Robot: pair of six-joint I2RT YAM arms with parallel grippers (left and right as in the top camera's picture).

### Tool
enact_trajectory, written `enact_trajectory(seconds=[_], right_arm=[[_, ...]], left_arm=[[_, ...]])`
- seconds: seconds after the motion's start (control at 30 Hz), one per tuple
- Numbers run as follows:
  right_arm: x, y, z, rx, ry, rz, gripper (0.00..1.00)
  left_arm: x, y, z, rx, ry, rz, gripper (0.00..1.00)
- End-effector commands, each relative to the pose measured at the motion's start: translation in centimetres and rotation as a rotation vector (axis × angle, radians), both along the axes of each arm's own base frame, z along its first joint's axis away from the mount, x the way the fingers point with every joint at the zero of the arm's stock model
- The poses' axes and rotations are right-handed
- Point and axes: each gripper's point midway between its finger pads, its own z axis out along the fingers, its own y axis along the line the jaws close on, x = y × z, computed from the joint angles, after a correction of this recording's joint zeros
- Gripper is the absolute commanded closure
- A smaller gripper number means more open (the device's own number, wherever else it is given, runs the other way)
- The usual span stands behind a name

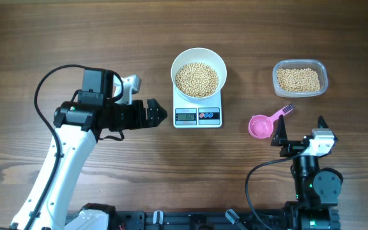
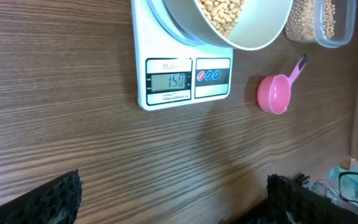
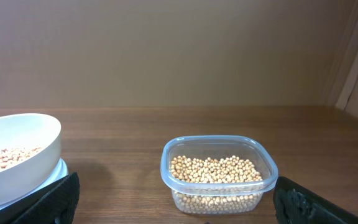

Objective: Scoop item into bowl and weigh 150g on scale

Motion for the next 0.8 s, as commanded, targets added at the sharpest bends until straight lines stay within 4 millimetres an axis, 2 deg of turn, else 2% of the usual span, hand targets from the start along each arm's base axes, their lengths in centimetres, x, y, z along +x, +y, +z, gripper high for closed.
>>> enact_trajectory(seconds=[0.0,0.13,0.2,0.33,0.53,0.77], right_arm=[[-0.1,0.0,0.3,-0.018,-0.013,0.002,0.00],[-0.1,0.0,0.3,-0.018,-0.012,0.001,0.00],[-0.1,0.0,0.2,-0.018,-0.012,0.002,0.00],[-0.1,0.0,0.3,-0.018,-0.012,0.002,0.00],[-0.1,0.0,0.3,-0.018,-0.012,0.001,0.00],[-0.1,0.0,0.3,-0.018,-0.012,0.002,0.00]], left_arm=[[0.6,1.0,1.3,0.061,-0.073,0.031,0.00],[1.0,2.9,2.2,0.153,-0.179,0.089,0.00],[1.0,3.5,2.7,0.203,-0.263,0.061,0.00],[0.1,3.8,3.8,0.263,-0.497,-0.065,0.00],[-1.6,4.1,4.9,0.247,-0.737,-0.025,0.00],[-3.1,4.6,5.1,0.230,-0.984,0.033,0.00]])
